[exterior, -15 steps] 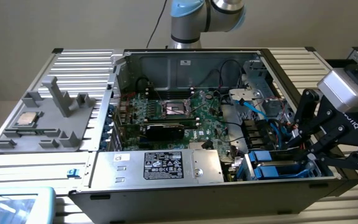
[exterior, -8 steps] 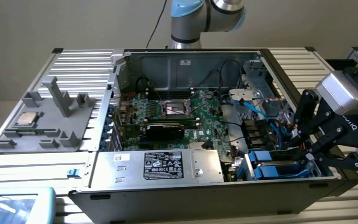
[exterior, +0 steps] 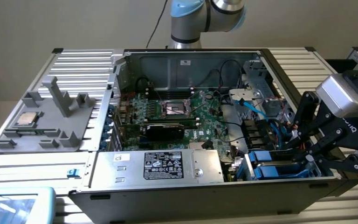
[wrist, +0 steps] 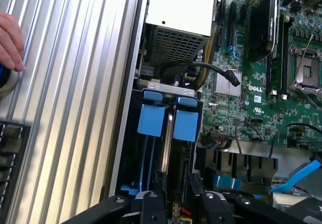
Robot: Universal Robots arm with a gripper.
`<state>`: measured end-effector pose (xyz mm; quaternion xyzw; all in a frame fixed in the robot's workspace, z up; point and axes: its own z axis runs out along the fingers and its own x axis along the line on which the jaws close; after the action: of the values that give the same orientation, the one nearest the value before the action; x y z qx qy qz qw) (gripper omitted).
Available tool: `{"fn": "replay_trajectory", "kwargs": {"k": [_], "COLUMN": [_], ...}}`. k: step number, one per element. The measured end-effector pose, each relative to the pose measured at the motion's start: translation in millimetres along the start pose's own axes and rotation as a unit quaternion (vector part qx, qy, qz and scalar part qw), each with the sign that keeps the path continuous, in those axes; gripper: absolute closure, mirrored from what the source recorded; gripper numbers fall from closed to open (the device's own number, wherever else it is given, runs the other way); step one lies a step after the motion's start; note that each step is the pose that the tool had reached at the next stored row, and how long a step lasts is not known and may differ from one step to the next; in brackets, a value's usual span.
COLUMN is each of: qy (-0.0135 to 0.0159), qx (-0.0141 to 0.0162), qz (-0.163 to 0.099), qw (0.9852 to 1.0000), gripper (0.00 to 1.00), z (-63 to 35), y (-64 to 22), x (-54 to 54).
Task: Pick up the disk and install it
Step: 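Insert the first disk wire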
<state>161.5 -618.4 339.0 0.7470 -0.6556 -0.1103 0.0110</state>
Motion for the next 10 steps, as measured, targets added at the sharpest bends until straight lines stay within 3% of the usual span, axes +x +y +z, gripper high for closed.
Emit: {"fn": "replay_trajectory", "kwargs": {"k": [10], "qy": [-0.0020], "qx": [0.0006], "qz": [0.002], "qw": [1.0000], "gripper": [0.69], "z": [2.1], "y": [-1.9], "x": [0.6]}}
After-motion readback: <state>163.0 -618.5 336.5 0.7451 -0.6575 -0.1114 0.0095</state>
